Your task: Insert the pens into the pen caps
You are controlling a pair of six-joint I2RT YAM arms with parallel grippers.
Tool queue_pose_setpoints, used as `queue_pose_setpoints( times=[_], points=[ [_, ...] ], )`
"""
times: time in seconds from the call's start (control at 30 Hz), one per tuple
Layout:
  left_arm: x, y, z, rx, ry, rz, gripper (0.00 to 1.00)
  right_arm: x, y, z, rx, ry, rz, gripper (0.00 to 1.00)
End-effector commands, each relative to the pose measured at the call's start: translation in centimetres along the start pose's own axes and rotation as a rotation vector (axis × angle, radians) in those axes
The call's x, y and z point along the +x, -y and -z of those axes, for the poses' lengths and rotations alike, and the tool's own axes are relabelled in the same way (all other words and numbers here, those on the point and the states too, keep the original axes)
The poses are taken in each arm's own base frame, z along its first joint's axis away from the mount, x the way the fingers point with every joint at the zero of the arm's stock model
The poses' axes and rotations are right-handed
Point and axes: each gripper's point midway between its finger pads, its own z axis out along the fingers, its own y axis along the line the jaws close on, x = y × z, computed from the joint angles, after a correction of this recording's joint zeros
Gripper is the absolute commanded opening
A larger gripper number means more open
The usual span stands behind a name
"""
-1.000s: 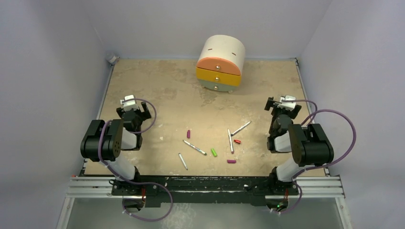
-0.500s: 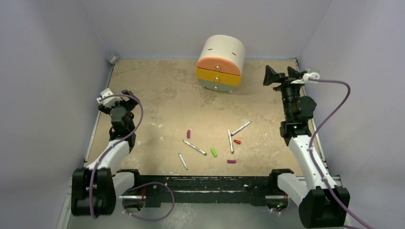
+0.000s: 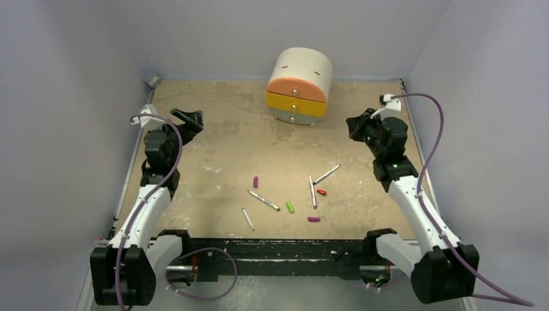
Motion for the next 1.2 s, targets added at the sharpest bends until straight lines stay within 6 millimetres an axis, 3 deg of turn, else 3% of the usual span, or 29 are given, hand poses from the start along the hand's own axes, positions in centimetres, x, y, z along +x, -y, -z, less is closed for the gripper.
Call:
queue_pose_setpoints(
  times=[0.0,0.07,0.17,0.2,0.27,0.3,0.43,0.53,0.63,0.67,0.77,0.9,1.0,1.17],
  points=[
    [-0.3,4.2,1.3,0.028,-0.063,-0.192,0.92,-2.0,2.7,3.6,0.335,0.110,0.170,0.00],
    [-1.1,4.2,2.1,-0.014,-0.020,-0.245,0.90,-1.0,5.4,5.2,0.486,0.110,0.131,0.11],
    [-1.2,3.9,2.3,-0.038,-0.016,-0.202,0.92,-0.3,8.1,6.9,0.643,0.166,0.036,0.48],
    [-1.2,3.8,2.4,-0.040,-0.010,-0.176,0.96,-0.2,8.3,6.9,0.646,0.183,0.010,0.60],
    [-1.0,3.6,2.4,-0.039,0.012,-0.128,1.00,-0.8,7.3,6.2,0.582,0.193,0.010,0.68],
    [-1.0,3.3,2.4,-0.053,0.017,-0.112,0.99,-1.0,6.8,5.8,0.563,0.192,-0.002,0.69],
    [0.5,2.5,1.9,-0.099,-0.065,-0.131,0.99,0.2,5.2,3.7,0.495,0.093,-0.047,0.55],
    [1.7,3.1,1.3,-0.079,-0.137,-0.129,0.92,4.2,5.0,2.0,0.468,-0.027,-0.150,0.57],
    [2.1,1.5,1.3,-0.165,-0.160,-0.150,0.89,8.9,6.0,0.7,0.514,-0.135,-0.253,0.65],
    [2.2,1.3,1.4,-0.168,-0.174,-0.196,0.89,10.5,6.2,0.6,0.532,-0.186,-0.293,0.64],
    [1.3,0.8,2.2,-0.213,-0.180,-0.256,0.90,13.3,6.5,0.0,0.565,-0.262,-0.328,0.62],
    [-0.2,0.2,3.3,-0.272,-0.185,-0.331,0.90,14.6,7.3,-0.7,0.584,-0.303,-0.276,0.63],
    [-0.9,-1.5,4.2,-0.365,-0.178,-0.381,0.90,15.7,7.8,-1.3,0.603,-0.357,-0.228,0.64],
    [-0.5,-3.8,5.2,-0.465,-0.207,-0.433,0.90,19.4,8.9,-0.9,0.696,-0.468,-0.247,0.65]
  ],
)
